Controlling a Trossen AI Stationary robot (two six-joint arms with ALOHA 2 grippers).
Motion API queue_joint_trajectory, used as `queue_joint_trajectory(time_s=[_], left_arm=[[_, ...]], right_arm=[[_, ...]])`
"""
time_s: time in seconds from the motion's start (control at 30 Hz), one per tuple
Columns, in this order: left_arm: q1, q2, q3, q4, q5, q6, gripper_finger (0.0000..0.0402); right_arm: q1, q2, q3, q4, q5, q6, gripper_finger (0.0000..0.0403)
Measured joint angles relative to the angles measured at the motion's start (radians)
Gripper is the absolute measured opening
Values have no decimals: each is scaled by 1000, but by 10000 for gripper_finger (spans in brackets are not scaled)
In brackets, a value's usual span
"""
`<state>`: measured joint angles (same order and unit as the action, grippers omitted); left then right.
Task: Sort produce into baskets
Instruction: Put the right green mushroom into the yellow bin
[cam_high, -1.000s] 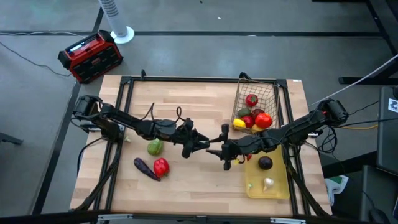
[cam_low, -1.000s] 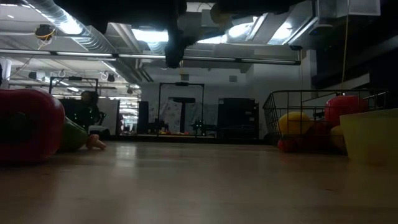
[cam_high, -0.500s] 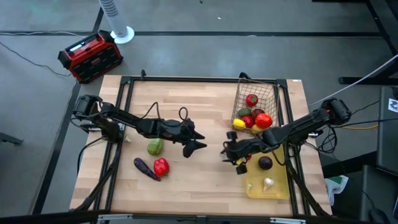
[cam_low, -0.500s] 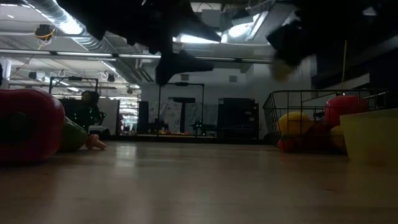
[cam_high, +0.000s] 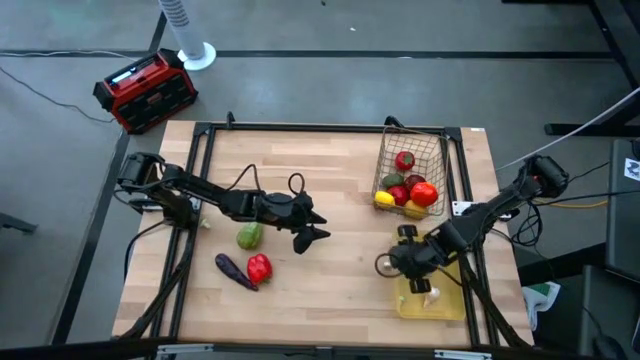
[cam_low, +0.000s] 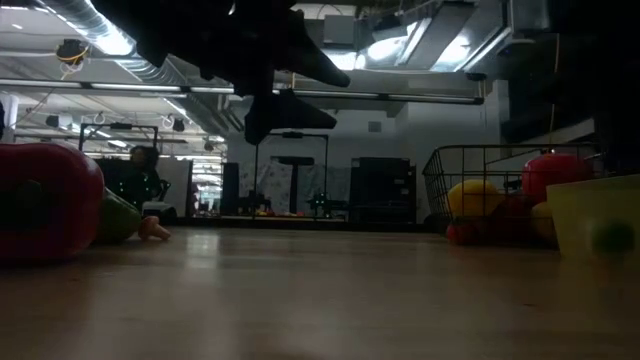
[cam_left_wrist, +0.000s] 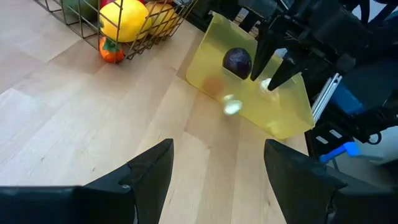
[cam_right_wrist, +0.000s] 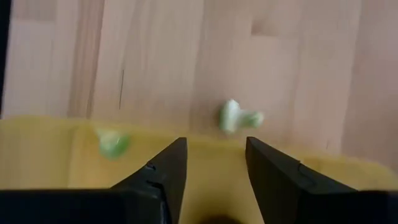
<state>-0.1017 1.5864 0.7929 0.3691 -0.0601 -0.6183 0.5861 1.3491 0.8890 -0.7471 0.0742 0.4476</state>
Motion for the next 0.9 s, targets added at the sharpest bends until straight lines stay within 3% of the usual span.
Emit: queue_joint_trajectory(time_s=[0.27, 0.57, 0.9], left_arm=[[0, 0, 0, 0, 0, -1, 247], [0, 0, 0, 0, 0, -3, 247], [0, 0, 0, 0, 0, -3, 247]], right_arm=[[71, 0, 0, -21, 69, 77, 161], [53, 1, 0, 24, 169, 72, 161], [-131, 4, 0, 145, -75, 11, 161]])
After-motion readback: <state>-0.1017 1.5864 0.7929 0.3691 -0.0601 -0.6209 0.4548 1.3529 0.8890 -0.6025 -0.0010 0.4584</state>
